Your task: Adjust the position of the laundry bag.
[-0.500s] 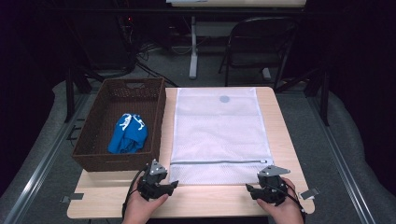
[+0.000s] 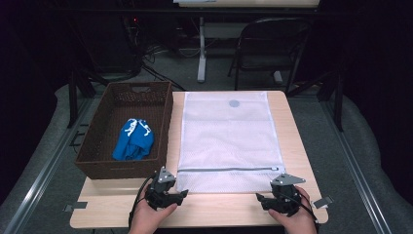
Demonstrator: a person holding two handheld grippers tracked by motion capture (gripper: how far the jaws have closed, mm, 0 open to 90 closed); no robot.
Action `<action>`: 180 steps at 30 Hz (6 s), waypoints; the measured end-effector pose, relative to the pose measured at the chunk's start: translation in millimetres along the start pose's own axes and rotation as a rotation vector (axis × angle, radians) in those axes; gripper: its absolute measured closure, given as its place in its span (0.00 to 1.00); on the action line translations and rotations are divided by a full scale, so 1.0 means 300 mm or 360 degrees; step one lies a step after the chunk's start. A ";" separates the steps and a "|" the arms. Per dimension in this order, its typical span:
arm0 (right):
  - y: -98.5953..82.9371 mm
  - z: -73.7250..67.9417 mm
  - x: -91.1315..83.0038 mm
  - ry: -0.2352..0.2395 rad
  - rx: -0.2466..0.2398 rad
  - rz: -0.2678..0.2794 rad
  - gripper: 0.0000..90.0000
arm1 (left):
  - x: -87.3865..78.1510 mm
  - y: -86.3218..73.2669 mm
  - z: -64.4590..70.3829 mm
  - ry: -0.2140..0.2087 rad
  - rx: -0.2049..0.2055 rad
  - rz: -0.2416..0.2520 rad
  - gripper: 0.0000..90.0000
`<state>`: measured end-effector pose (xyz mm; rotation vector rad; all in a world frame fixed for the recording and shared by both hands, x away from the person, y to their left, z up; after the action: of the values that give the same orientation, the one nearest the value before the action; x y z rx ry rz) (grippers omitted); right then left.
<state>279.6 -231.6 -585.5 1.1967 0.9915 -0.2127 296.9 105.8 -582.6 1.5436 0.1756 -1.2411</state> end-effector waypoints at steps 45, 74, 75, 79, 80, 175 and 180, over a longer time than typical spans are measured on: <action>0.088 0.064 -0.057 0.0036 0.0111 0.0043 0.51 | -0.025 0.164 -0.012 -0.0046 -0.0135 0.0068 0.56; 0.155 0.186 0.031 -0.0077 0.0237 0.0004 0.54 | 0.098 0.208 -0.056 0.0134 -0.0161 -0.0088 0.54; 0.149 0.187 0.033 -0.0076 0.0244 0.0006 0.54 | 0.102 0.197 -0.053 0.0124 -0.0166 -0.0100 0.54; 0.129 0.192 0.035 -0.0070 0.0261 -0.0008 0.54 | 0.110 0.154 -0.048 0.0140 -0.0149 -0.0149 0.54; 0.126 0.195 0.034 -0.0072 0.0267 -0.0005 0.54 | 0.110 0.144 -0.049 0.0145 -0.0151 -0.0155 0.54; 0.056 0.246 -0.018 -0.0137 0.0260 0.0036 0.99 | 0.002 0.107 -0.047 0.0079 -0.0108 -0.0029 0.99; 0.078 0.234 -0.021 -0.0118 0.0232 0.0030 0.99 | -0.026 0.110 -0.050 0.0073 -0.0099 -0.0038 0.99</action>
<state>327.5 -283.8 -563.6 1.3210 0.9115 -0.3170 324.4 108.3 -557.9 1.5208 0.2609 -1.2083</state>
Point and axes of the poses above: each handheld gripper's, and its own axes: x roughly forward along the jaws, y roughly out of its top, z roughly to its right, the point moved 5 cm from there along x, roughly forward along the jaws, and after that the axes turned 3 degrees about -x, right-handed, at the moved point
